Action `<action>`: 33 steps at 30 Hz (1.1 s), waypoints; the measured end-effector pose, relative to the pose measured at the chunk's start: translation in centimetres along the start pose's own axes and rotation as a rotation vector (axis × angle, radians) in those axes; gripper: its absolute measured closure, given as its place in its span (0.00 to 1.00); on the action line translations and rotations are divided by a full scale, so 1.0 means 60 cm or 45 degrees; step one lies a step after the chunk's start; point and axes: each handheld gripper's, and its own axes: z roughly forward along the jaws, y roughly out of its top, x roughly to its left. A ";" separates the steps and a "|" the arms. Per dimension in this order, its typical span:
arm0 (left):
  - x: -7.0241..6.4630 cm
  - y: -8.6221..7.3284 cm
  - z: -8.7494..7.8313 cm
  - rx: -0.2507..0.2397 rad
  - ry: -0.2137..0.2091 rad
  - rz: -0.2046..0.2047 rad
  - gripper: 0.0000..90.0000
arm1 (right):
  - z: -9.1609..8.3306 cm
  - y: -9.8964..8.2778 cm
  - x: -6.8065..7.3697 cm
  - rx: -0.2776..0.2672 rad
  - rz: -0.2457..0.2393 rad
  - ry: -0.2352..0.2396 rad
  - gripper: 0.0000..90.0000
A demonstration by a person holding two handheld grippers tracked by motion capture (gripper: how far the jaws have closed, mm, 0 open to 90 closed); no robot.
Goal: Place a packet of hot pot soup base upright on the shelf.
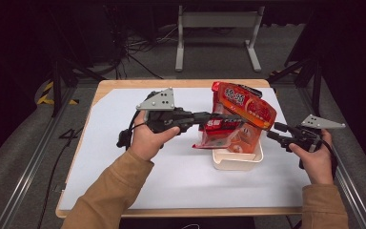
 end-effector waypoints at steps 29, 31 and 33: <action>-0.005 -0.023 0.091 -0.011 -0.059 0.006 1.00 | -0.005 0.001 -0.001 -0.053 0.014 -0.002 0.54; -0.006 -0.026 0.096 -0.014 -0.067 0.001 1.00 | -0.005 0.001 -0.001 -0.056 0.012 0.000 0.54; -0.006 -0.029 0.100 -0.021 -0.075 -0.007 1.00 | -0.005 0.001 0.000 -0.054 0.012 0.002 0.54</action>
